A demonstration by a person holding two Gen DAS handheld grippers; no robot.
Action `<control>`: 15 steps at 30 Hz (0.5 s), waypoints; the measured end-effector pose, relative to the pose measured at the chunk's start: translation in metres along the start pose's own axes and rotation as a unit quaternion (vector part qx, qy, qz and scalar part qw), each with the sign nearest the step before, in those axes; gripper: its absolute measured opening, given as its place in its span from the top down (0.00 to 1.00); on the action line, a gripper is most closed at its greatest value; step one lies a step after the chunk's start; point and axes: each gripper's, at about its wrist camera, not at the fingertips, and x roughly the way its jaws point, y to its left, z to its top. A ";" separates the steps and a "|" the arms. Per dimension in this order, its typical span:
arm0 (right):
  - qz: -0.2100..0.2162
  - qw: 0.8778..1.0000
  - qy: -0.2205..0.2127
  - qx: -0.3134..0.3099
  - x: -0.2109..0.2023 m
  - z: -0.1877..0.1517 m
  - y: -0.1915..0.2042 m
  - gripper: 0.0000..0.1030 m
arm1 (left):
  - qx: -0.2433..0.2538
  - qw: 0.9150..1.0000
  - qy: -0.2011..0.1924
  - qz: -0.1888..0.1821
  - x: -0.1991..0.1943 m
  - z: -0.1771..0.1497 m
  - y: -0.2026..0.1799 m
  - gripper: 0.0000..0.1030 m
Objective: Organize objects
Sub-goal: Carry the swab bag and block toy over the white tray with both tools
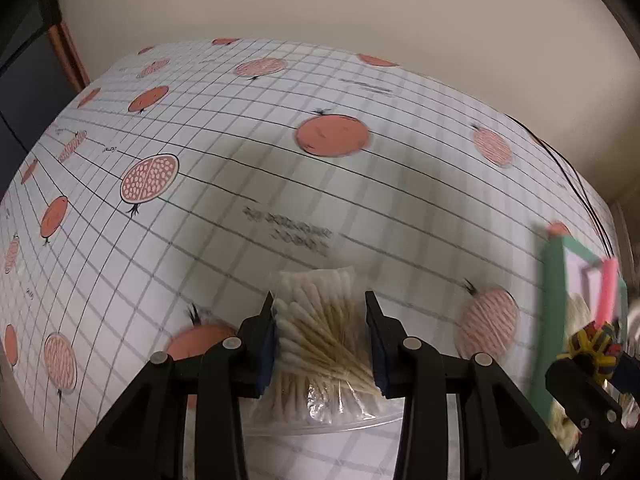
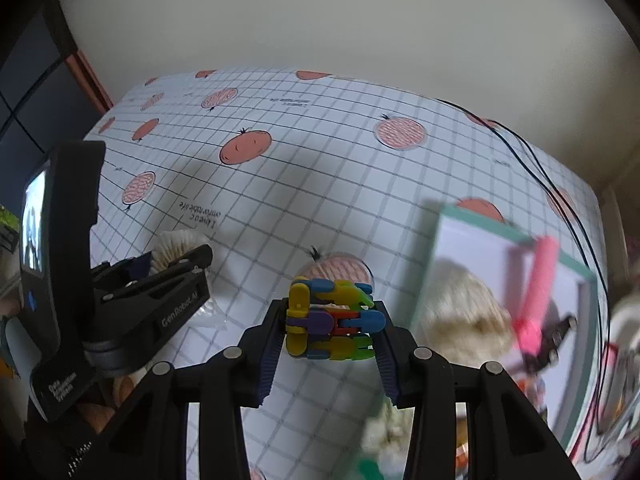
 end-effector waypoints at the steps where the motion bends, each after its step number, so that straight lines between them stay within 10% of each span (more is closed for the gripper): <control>1: 0.002 1.000 -0.003 0.006 -0.007 -0.007 -0.005 0.57 | 0.002 1.000 0.000 0.000 -0.004 -0.005 -0.004 0.61; 15: -0.002 0.998 -0.022 0.050 -0.048 -0.092 -0.076 0.57 | 0.059 0.997 -0.032 -0.025 -0.066 -0.069 -0.071 0.61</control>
